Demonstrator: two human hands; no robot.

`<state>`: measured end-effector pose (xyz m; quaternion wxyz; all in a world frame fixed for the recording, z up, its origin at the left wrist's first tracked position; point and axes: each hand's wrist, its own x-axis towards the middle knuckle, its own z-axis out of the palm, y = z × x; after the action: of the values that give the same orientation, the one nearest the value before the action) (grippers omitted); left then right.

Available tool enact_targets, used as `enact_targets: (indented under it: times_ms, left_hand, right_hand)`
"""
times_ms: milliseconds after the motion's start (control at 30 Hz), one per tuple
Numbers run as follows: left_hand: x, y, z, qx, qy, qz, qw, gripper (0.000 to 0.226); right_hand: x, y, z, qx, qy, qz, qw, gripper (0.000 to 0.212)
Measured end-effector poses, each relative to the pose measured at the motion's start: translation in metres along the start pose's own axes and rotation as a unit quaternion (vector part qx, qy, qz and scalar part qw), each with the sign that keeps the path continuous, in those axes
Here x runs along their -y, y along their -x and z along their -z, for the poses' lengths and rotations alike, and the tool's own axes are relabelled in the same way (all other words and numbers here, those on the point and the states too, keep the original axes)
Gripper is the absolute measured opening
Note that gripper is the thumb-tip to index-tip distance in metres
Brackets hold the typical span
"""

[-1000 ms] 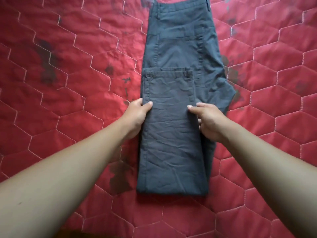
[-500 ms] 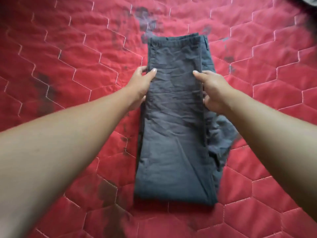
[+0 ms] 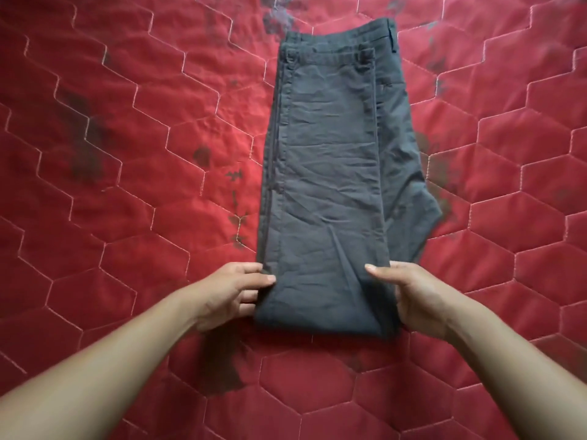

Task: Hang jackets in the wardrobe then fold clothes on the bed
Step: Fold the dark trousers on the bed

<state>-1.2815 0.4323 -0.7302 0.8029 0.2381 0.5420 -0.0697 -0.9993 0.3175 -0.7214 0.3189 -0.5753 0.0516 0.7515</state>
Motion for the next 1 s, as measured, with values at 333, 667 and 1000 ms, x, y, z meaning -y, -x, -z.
enact_targets:
  times_ms: [333,667,1000]
  left_hand:
    - [0.033,0.007,-0.013,-0.034,-0.072,-0.032,0.996,0.028]
    - [0.117,0.048,-0.017,-0.033,-0.094,0.023,0.995,0.027]
    - [0.015,-0.013,-0.031,-0.155,-0.049,-0.197,0.967,0.010]
  right_hand:
    - [-0.034,0.011,0.009,-0.030,0.043,0.034,0.998,0.025]
    - [-0.132,0.042,0.007,-0.043,0.038,-0.050,0.997,0.025]
    - [-0.029,-0.005,-0.010,-0.065,0.099,0.053,0.991,0.015]
